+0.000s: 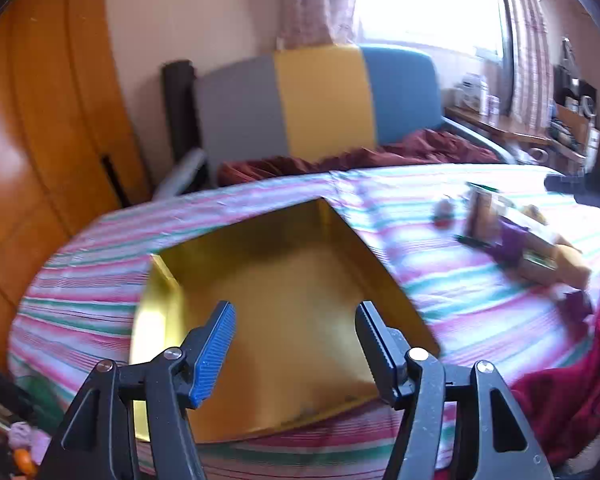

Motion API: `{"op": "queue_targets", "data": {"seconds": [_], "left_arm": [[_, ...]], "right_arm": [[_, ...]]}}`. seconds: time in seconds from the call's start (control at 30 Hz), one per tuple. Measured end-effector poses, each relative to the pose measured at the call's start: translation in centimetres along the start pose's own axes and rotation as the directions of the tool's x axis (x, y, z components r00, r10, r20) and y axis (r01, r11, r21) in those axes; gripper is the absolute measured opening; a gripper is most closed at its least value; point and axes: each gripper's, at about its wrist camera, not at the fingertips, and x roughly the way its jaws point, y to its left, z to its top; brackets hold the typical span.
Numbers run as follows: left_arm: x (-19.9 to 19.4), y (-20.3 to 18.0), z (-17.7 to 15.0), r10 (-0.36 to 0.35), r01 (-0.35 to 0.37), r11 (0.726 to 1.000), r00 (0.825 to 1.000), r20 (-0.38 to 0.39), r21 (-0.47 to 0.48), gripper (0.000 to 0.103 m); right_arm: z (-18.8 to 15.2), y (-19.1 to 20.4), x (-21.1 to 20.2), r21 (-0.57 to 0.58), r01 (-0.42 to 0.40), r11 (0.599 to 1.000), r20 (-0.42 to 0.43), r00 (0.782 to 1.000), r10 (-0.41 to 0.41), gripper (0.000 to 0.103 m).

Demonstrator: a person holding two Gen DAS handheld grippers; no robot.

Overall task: Organize objects
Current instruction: 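Reach the left gripper to the purple candy packet and grasp it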

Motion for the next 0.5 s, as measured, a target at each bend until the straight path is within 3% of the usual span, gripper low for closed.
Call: {"op": "queue_targets", "data": {"seconds": [0.13, 0.27, 0.4, 0.5], "left_arm": [[1.7, -1.7, 0.5, -0.152, 0.149, 0.988, 0.985, -0.079, -0.038, 0.063], [2.0, -4.2, 0.8, -0.243, 0.244, 0.970, 0.967, -0.078, 0.000, 0.063], [2.7, -6.9, 1.9, -0.341, 0.346, 0.938, 0.933, -0.111, 0.032, 0.070], [3.9, -8.7, 2.6, -0.415, 0.422, 0.907, 0.896, -0.160, 0.012, 0.079]], "right_arm": [[0.9, -6.2, -1.7, 0.192, -0.071, 0.979, 0.039, 0.997, 0.065, 0.103], [0.1, -11.7, -1.6, 0.394, -0.161, 0.905, 0.087, 0.987, 0.137, 0.103], [-1.4, -14.6, -1.4, 0.485, -0.227, 0.845, 0.135, 0.974, 0.184, 0.103], [-1.4, -15.1, -1.8, 0.498, -0.293, 0.816, 0.193, 0.955, 0.225, 0.103]]}}
